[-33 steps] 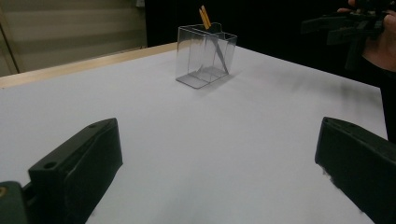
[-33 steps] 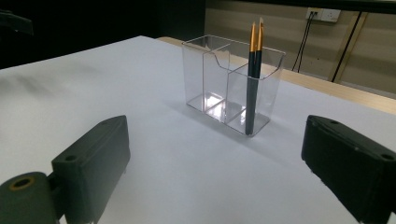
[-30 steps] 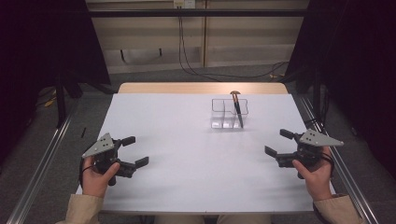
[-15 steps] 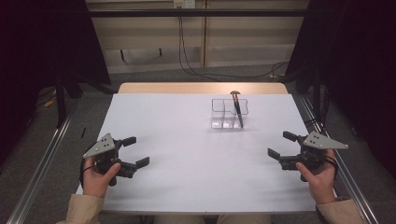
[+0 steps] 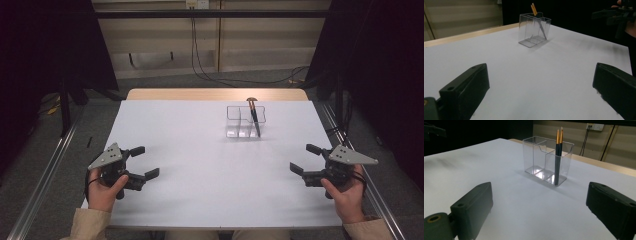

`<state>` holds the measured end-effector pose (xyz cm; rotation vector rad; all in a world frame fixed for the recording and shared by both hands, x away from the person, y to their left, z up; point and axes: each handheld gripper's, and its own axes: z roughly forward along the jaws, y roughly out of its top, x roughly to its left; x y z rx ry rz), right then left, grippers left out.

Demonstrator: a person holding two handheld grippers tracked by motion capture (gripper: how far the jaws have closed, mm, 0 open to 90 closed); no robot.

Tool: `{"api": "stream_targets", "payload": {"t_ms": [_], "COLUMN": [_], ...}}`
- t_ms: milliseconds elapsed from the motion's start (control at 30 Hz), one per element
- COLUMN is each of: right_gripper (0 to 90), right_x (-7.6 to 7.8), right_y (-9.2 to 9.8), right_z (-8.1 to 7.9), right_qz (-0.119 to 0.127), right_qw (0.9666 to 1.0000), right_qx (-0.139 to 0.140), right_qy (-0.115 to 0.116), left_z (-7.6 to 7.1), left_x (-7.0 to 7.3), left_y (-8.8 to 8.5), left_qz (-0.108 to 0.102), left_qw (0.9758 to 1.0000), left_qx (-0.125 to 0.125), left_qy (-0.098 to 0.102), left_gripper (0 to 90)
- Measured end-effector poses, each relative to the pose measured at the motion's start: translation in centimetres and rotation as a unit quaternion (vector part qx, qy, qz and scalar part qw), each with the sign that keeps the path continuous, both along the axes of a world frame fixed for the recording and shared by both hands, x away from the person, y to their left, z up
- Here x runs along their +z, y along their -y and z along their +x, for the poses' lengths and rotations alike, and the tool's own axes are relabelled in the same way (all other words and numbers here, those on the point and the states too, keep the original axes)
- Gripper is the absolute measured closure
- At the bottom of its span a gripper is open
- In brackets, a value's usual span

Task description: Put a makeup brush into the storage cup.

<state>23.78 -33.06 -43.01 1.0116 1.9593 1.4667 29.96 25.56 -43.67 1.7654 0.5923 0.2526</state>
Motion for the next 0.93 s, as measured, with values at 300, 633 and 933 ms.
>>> {"api": "stream_targets", "payload": {"t_ms": [300,633,933], "right_gripper": [6.4,5.7,4.9], "right_x": [-0.1,-0.2,-0.2], "right_y": [0.6,0.5,0.7], "right_z": [-0.7,-1.5,-1.9], "right_qz": [-0.004,-0.022,-0.027], "right_qw": [1.0000,0.9997,0.9996], "right_qx": [-0.005,0.002,0.006], "right_qy": [0.001,-0.002,-0.001], "left_z": [0.0,0.0,0.3], "left_x": [0.0,0.1,0.0], "left_y": [-0.1,-0.1,0.3], "left_qz": [0.000,-0.004,-0.001], "left_qw": [1.0000,1.0000,1.0000], "left_qx": [0.000,0.002,-0.004], "left_qy": [0.001,0.005,0.003], "left_gripper": [0.6,0.6,0.6]}}
